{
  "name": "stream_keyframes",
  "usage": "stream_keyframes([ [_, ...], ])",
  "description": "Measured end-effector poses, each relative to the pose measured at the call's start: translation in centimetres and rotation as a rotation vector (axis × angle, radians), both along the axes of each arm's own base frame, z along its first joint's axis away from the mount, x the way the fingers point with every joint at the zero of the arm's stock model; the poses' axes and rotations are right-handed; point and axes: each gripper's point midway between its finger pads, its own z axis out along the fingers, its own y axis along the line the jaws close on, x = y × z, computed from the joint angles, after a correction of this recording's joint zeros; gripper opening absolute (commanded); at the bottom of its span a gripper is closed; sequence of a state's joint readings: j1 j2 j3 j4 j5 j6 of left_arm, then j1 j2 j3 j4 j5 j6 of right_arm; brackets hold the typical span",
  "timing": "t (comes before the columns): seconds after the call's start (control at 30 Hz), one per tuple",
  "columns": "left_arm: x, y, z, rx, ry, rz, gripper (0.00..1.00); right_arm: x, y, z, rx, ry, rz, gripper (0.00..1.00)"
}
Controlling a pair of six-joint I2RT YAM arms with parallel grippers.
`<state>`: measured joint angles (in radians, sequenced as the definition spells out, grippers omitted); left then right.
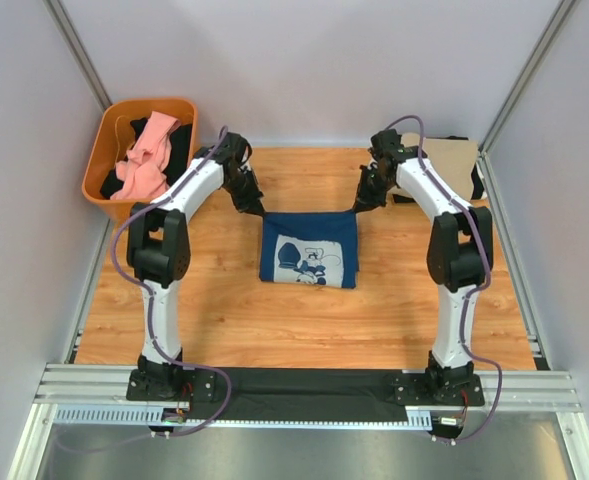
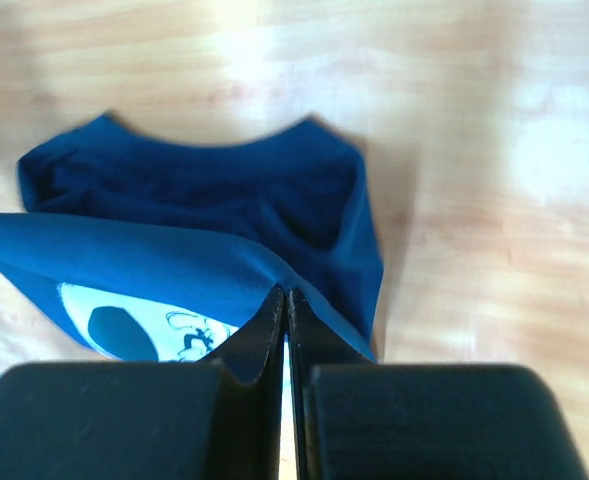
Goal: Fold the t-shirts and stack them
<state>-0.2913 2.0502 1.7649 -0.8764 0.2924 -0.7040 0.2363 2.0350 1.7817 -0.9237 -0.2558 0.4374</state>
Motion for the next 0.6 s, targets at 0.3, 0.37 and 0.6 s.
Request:
stream_keyframes([
  [0.3,5.3,-0.4,-3.2,-0.012,0.037,-0.018,0.64,4.1,0.0,-4.5,-0.007,0.056,0.0,0.75],
  [0.37,6.4,-0.4,-2.9,-0.019,0.023,-0.021,0.65,4.6,-0.8,-4.6,-0.015,0.051,-0.011,0.82],
  [0.6,4.2,1.3,-0.3,0.03,0.011,-0.035,0.65,1.7,-3.5,-4.6,0.044,0.049,-0.033,0.93],
])
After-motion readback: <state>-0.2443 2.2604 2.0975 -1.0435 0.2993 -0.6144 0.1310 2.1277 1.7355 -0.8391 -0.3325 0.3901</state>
